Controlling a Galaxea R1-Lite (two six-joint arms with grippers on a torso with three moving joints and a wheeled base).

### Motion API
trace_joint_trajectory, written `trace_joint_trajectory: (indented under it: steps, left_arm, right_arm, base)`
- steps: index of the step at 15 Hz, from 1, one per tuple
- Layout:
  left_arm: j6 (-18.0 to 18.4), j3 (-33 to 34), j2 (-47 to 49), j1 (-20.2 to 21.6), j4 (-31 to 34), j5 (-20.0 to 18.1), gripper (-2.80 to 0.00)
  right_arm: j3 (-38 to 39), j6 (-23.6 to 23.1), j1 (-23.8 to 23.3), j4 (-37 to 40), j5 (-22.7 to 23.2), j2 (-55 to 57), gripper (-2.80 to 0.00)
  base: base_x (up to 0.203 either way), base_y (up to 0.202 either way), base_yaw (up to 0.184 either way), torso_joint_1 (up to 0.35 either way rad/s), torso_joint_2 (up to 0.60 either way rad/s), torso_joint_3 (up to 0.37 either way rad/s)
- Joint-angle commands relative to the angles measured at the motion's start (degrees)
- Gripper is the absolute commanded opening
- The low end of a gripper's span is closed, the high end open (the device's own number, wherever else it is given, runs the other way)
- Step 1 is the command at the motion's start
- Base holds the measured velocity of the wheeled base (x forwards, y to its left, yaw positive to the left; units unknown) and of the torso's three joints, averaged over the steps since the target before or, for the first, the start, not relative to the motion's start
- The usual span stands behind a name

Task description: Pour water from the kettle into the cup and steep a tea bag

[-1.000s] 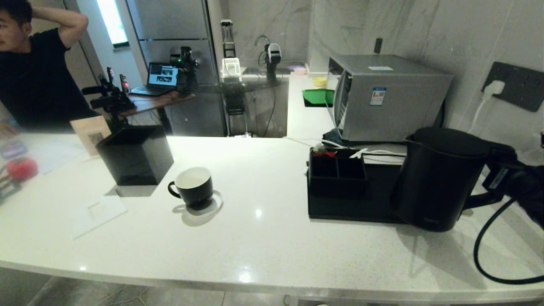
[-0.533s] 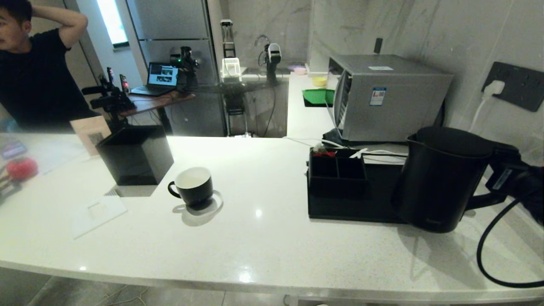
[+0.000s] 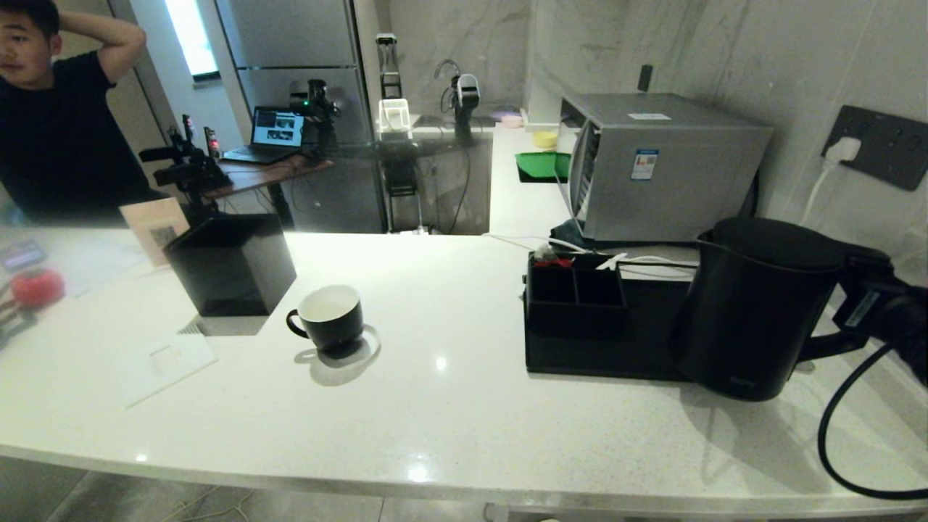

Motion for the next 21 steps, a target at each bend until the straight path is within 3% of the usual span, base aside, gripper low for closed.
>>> trace_joint_trajectory:
  steps: [1, 21]
  left_arm:
    - [0.0, 0.0, 0.0, 0.0, 0.0, 0.0, -2.8]
    - [-0.1, 0.0, 0.0, 0.0, 0.0, 0.0, -2.8]
  right_arm:
    - [0.0, 0.0, 0.1, -0.5, -0.1, -0.1, -2.8]
    - [-0.1, 0.0, 0.2, -0.5, -0.1, 0.4, -2.8]
  base:
    - [0.0, 0.0, 0.0, 0.0, 0.0, 0.0]
    - [0.0, 0.0, 0.0, 0.0, 0.0, 0.0]
